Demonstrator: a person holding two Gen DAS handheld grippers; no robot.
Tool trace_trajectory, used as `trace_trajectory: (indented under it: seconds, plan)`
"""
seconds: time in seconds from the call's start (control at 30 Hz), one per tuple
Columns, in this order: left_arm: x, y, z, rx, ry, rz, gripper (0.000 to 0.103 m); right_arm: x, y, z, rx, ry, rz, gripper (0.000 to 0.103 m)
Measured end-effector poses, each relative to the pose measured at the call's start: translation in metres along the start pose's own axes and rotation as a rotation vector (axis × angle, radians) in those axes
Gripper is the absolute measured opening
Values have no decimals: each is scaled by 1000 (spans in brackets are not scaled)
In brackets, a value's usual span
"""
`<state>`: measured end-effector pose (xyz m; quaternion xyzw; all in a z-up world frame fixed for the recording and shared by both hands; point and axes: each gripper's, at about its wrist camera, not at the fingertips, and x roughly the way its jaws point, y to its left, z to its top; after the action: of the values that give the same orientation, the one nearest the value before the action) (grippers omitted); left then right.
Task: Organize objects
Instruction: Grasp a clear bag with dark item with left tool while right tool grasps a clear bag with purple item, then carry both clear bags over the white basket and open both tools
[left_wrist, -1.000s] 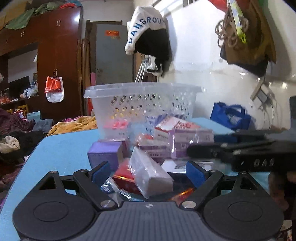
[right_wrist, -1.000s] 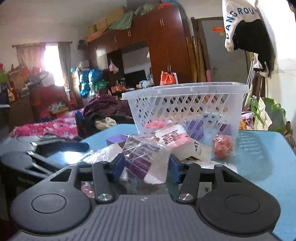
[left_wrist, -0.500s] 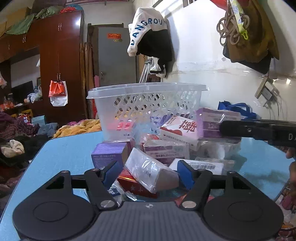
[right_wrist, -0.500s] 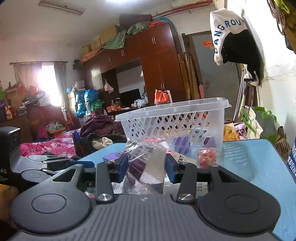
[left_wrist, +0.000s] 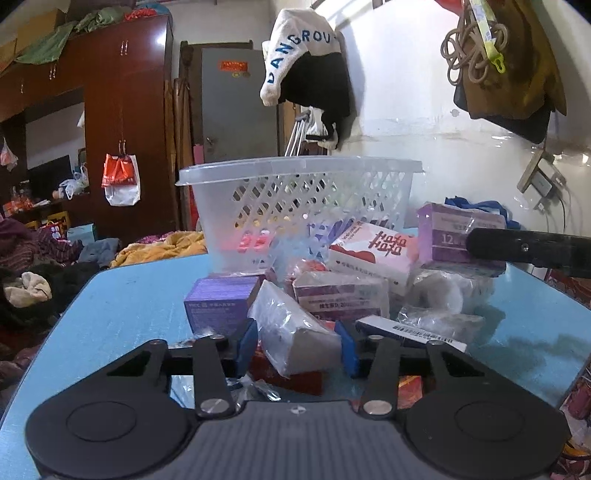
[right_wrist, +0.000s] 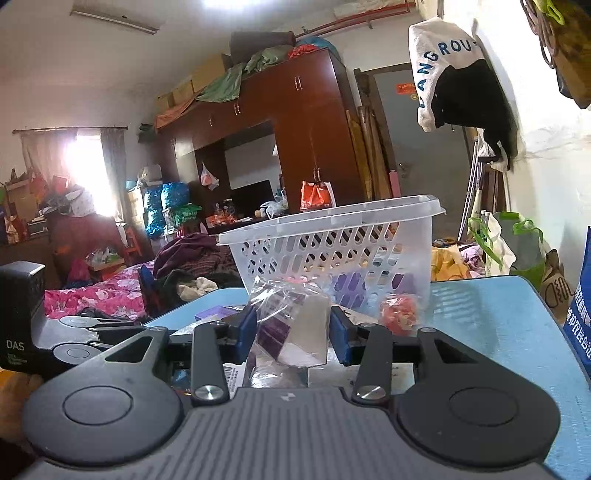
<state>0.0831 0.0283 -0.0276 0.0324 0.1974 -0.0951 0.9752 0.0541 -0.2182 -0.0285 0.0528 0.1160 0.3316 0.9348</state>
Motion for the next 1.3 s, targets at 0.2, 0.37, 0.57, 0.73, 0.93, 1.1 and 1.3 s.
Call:
trace_trajectory:
  seconds: [0.2,0.37,0.57,0.73,0.93,1.1,1.3]
  plan:
    - [-12,1,4,3,-80,11,47,-2,-2,-1,5,-8,-3,46]
    - [-19,-3,7,22,-135,8,46,-5,-4,-1,9,-16,-9,46]
    - [-24,-1,9,27,-164,4,45,-7,-4,0,0,-27,-25,45]
    - [-26,2,9,14,-182,2,45,-6,-4,1,-10,-31,-39,45]
    - [-26,4,9,9,-195,-8,45,-6,-5,1,-14,-34,-46,45]
    - [-31,8,10,-6,-225,-13,45,-9,-6,4,-15,-46,-52,45]
    - [-38,18,27,-25,-269,-30,45,-11,-6,19,-55,-65,-82,45]
